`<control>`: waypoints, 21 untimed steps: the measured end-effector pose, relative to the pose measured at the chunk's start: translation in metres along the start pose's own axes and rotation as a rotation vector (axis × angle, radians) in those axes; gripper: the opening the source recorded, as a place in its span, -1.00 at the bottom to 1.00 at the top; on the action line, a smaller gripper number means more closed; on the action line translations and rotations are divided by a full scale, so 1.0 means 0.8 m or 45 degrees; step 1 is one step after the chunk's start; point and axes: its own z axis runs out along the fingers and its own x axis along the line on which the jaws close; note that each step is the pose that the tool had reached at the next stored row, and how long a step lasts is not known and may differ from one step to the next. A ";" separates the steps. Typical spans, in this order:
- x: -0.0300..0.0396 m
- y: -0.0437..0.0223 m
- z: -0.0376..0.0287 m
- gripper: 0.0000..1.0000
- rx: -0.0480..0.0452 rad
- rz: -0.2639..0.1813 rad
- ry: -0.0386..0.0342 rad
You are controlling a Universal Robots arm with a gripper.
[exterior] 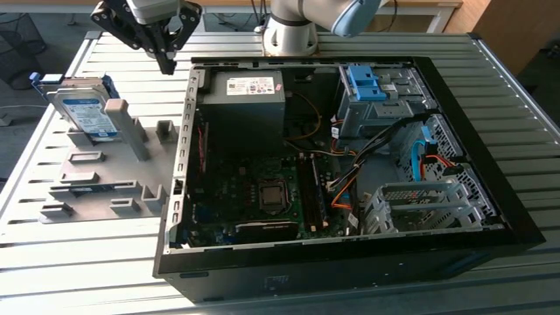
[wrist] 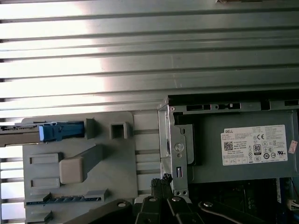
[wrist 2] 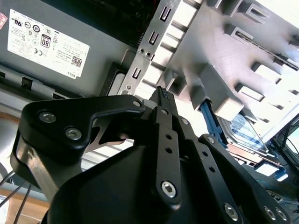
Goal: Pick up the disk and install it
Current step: 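Reach for the disk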
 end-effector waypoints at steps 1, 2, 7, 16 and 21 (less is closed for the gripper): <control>0.0001 0.0000 0.0001 -0.79 0.000 0.000 0.0001; 0.0002 0.0000 0.0002 -0.79 0.000 0.000 0.0001; 0.0001 0.0000 0.0003 -0.79 0.000 0.000 0.0001; 0.0091 0.0067 0.0008 -0.79 0.000 0.000 0.0000; 0.0334 0.0153 0.0019 -0.79 0.000 0.000 0.0000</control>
